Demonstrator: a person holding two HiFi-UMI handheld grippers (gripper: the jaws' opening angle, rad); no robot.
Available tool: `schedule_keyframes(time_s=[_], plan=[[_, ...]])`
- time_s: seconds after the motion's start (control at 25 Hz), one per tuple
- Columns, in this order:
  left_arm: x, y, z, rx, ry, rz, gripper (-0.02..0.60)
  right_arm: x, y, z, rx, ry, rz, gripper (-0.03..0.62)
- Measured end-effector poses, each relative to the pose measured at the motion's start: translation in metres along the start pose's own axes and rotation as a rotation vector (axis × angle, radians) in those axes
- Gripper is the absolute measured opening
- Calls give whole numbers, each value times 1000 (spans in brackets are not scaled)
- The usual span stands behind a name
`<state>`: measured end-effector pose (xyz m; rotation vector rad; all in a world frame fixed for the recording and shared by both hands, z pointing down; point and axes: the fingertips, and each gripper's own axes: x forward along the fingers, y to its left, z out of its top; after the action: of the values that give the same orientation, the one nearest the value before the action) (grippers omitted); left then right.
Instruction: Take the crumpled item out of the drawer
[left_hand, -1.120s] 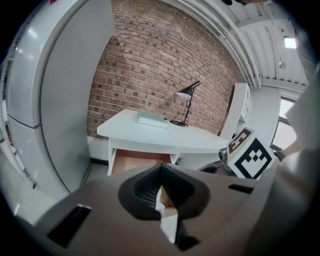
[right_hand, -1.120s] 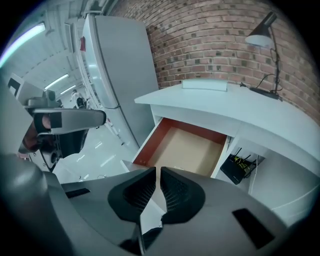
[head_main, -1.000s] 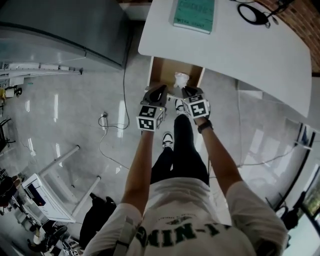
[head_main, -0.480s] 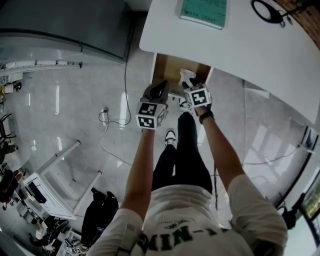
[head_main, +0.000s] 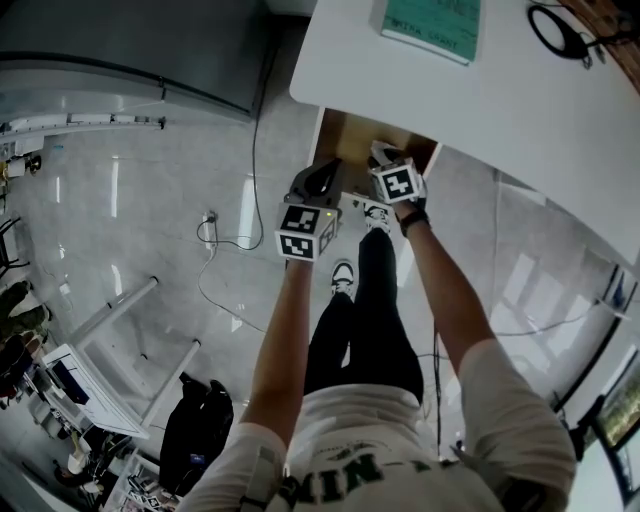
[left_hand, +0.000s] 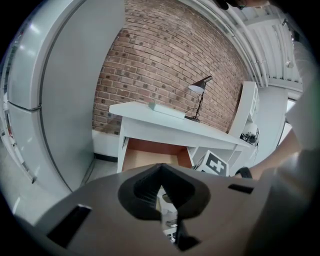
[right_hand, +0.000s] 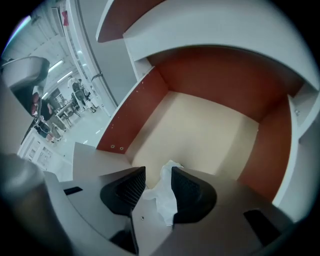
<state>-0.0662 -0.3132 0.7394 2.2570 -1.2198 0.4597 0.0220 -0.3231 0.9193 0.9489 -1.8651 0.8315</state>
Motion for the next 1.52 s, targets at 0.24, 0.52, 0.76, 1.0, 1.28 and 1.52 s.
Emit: schedule_keyframes(time_s=[0.24, 0.52, 0.76, 1.0, 1.28, 1.52], plan=[[8, 8, 0, -7, -5, -16, -6, 26, -5, -5, -10, 58, -9, 141], [11, 17, -1, -17, -8, 0, -6, 45, -7, -28, -4, 174, 8, 141], [14, 21, -4, -23, -3, 11, -6, 47, -14, -24, -33, 146, 11, 86], [10, 17, -2, -25, -11, 19, -6, 37, -5, -17, -17, 108, 28, 60], [-4, 10, 6, -25, -19, 28, -6, 2, -1, -8, -31, 65, 12, 41], [-21, -3, 16, -31, -10, 54, -5, -51, 8, 5, -14, -26, -8, 32]])
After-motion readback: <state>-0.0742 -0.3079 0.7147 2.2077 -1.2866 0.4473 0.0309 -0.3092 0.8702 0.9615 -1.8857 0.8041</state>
